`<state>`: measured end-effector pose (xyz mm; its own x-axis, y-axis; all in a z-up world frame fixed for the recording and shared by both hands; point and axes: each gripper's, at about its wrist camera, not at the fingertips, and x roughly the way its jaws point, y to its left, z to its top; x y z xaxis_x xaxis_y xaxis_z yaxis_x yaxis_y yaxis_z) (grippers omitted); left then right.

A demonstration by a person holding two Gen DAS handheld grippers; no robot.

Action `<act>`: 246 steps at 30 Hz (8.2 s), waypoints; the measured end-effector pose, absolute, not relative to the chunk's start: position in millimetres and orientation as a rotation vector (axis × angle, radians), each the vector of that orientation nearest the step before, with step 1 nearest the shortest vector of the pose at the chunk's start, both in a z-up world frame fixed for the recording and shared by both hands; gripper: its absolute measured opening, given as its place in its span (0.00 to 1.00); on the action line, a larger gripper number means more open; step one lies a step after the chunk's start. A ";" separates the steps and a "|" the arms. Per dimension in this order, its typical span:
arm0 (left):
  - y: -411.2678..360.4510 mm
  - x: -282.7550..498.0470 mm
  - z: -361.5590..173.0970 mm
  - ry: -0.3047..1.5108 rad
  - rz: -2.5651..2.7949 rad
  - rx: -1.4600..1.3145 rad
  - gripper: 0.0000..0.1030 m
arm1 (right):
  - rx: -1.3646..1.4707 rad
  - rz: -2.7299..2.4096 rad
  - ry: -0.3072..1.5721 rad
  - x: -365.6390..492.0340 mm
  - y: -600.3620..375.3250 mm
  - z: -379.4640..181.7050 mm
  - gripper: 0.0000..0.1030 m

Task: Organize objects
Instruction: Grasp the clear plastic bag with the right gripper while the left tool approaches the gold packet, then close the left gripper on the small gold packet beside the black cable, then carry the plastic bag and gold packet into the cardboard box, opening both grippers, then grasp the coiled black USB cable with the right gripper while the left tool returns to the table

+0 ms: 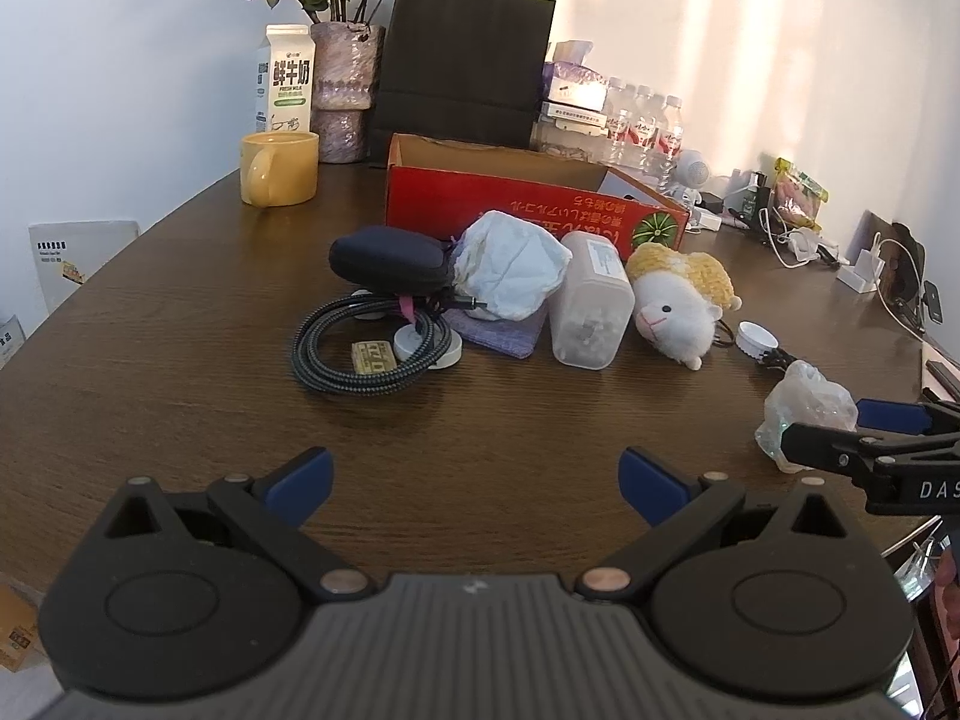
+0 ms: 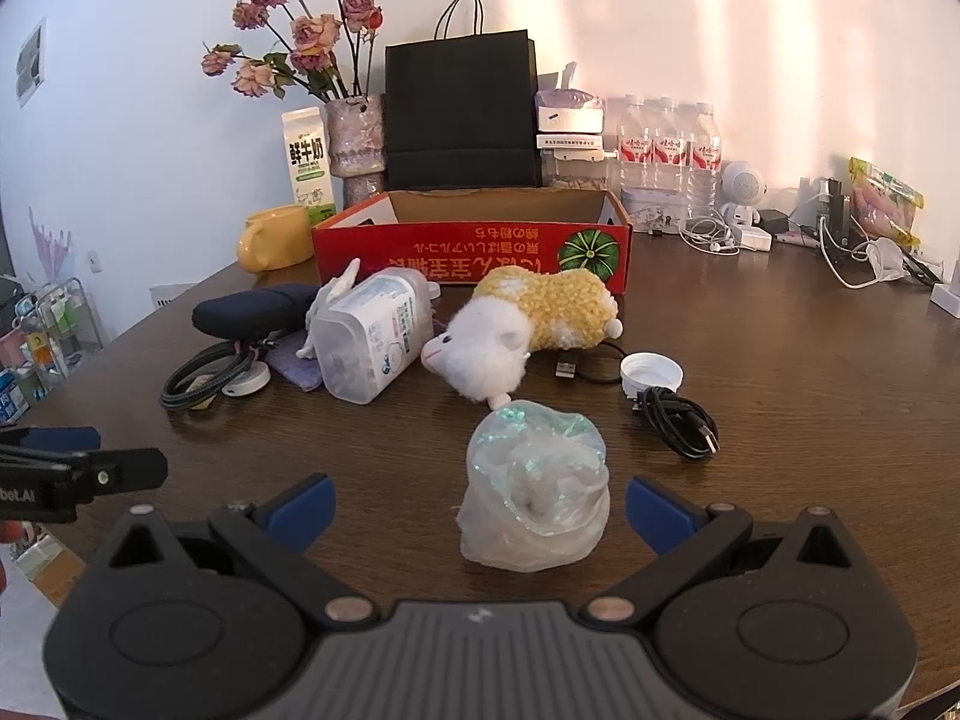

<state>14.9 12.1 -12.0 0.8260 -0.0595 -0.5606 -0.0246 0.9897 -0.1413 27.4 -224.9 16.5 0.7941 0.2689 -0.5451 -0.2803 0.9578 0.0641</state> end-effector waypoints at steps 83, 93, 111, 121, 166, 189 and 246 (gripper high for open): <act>54.5 136.9 -15.9 0.694 0.083 -0.062 1.00 | -0.062 0.342 0.504 124.8 -217.0 7.7 0.45; 60.5 117.3 -6.9 0.637 0.093 -0.082 0.75 | -0.063 0.342 0.509 123.1 -217.3 6.6 0.46; 49.8 122.2 -22.6 0.753 0.001 -0.032 0.21 | -0.045 0.341 0.508 119.2 -220.9 4.1 0.46; 51.5 100.5 3.8 0.631 0.014 -0.045 0.21 | -0.044 0.343 0.491 119.2 -223.1 6.5 0.46; 13.1 376.4 56.1 0.419 0.070 -0.184 0.21 | -0.026 0.287 0.431 385.4 -147.9 67.0 0.46; 15.0 382.4 43.1 0.439 0.164 -0.179 1.00 | 0.007 0.221 0.522 399.4 -156.2 50.5 1.00; 40.3 158.3 73.1 0.367 0.137 -0.157 1.00 | -0.089 0.216 0.451 194.1 -230.0 74.2 1.00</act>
<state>158.3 40.3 73.1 0.9242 0.1049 -0.3672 -0.1616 0.9786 -0.1271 194.1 -230.0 74.2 0.8774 0.1875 -0.4416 -0.2266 0.9733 -0.0371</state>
